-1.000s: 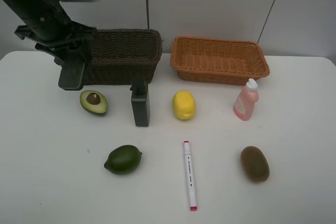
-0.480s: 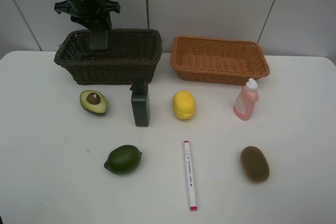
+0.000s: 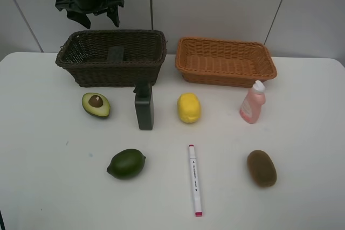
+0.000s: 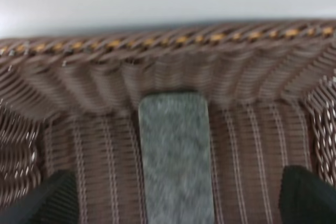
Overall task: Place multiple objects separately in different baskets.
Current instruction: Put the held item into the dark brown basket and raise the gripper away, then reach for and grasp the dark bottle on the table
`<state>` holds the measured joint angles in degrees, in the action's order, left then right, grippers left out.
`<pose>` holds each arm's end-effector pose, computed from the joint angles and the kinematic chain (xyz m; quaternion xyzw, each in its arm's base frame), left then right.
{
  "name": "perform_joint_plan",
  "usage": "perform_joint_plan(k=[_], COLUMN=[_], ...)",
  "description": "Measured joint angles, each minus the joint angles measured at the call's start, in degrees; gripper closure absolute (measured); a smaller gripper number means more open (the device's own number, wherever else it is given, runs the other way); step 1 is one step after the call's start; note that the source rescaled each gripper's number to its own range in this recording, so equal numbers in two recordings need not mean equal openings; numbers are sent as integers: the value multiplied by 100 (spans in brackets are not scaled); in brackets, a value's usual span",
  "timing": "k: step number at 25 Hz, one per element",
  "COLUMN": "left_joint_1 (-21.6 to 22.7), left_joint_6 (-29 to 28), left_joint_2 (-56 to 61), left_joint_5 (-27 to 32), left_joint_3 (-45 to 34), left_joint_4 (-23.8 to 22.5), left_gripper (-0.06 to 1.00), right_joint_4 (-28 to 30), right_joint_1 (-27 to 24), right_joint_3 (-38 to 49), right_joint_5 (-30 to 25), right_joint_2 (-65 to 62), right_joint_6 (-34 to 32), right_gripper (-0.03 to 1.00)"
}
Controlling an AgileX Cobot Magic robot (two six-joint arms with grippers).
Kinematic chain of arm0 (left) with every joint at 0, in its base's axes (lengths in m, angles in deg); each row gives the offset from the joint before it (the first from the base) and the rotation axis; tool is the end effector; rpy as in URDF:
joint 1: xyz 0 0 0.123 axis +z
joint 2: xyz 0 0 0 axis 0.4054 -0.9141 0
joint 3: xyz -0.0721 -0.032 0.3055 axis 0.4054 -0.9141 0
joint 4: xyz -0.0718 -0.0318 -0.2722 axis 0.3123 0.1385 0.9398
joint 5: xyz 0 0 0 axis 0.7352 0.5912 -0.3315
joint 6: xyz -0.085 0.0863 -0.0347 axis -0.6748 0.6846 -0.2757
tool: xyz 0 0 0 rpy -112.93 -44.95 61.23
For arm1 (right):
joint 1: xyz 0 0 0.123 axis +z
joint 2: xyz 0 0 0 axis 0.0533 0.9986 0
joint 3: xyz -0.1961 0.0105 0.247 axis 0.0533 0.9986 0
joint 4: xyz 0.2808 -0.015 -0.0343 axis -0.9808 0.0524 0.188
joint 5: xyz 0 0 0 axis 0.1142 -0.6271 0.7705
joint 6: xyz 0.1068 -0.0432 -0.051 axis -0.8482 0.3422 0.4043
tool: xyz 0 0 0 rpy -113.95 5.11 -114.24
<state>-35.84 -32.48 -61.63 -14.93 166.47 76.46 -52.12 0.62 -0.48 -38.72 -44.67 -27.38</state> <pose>0.5682 -0.1208 0.2243 0.0150 0.9616 -0.0559 0.2684 0.0219 0.0000 0.2792 0.0206 0.8506 -0.0056 0.5253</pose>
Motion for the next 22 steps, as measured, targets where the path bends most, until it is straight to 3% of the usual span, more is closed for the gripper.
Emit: perform_joint_plan(k=[5,11,15,19,22], left_joint_1=[0,-6,-52,-313,-761], left_joint_6=[-292,-268,-150,-138,-251], left_joint_2=[0,246,1057,2253,2854], left_joint_5=[1395,1567,1567,1567,1567], left_joint_3=[673,479,-535,-1778,-2408], left_joint_4=[85,644,1227,1294,1206], left_gripper=[-5,-5,-5,-5,-5], right_joint_4=[0,0,0,0,0], right_joint_1=[0,0,0,0,0], right_joint_3=[0,0,0,0,0], right_joint_5=[0,0,0,0,0], right_joint_2=[0,0,0,0,0], right_joint_6=[0,0,0,0,0], right_gripper=[-3,-3,-3,-3,-3])
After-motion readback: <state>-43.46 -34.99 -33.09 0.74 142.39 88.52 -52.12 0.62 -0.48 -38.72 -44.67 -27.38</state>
